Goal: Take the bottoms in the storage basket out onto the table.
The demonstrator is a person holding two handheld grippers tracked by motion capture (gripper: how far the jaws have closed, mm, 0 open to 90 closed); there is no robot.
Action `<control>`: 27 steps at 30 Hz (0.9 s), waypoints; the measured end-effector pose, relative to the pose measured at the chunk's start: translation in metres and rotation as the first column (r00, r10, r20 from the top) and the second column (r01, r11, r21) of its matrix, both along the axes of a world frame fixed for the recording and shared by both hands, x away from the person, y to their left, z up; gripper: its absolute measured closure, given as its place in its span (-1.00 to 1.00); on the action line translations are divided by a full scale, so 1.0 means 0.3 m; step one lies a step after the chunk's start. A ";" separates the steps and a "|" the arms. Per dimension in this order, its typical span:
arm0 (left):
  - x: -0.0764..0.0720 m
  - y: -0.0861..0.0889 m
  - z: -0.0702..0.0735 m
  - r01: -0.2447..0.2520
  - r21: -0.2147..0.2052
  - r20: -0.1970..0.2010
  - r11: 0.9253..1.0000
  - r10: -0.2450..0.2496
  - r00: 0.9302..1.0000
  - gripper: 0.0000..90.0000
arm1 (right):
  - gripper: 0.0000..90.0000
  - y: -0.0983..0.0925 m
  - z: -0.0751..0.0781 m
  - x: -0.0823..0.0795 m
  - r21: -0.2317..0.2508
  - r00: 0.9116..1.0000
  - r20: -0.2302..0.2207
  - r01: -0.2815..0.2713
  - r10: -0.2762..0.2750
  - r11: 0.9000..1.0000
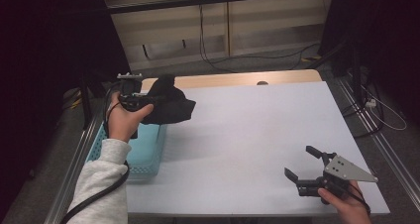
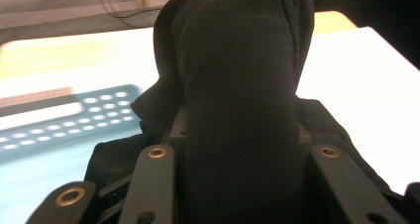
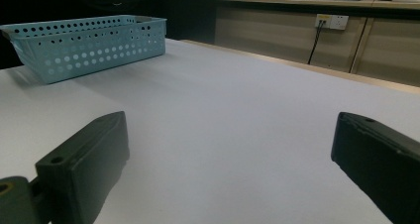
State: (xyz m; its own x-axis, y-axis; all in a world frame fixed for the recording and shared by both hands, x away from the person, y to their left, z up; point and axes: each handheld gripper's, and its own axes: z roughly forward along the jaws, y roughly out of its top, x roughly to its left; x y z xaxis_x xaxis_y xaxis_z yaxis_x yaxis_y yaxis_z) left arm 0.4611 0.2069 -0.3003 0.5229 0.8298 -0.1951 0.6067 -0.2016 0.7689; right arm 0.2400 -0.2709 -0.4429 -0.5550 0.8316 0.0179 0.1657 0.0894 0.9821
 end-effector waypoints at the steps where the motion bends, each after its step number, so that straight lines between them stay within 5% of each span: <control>1: -0.005 -0.011 -0.004 0.012 0.007 0.006 1.000 -0.012 1.000 0.38 | -0.99 0.000 0.000 0.000 -0.003 1.000 0.001 -0.001 0.001 1.000; 6: -0.035 -0.078 -0.033 0.068 -0.011 0.009 0.998 -0.068 0.998 0.38 | -0.99 -0.002 -0.002 0.001 -0.005 1.000 -0.003 0.001 -0.001 1.000; 16: -0.106 -0.222 -0.087 0.189 -0.048 0.030 0.981 -0.188 0.982 0.37 | -0.99 0.005 0.000 0.011 -0.009 1.000 -0.002 0.003 -0.003 1.000; 27: -0.159 -0.361 -0.252 0.254 -0.067 0.012 0.965 -0.253 0.967 0.36 | -0.99 0.020 0.003 0.027 -0.007 1.000 0.005 0.003 -0.003 1.000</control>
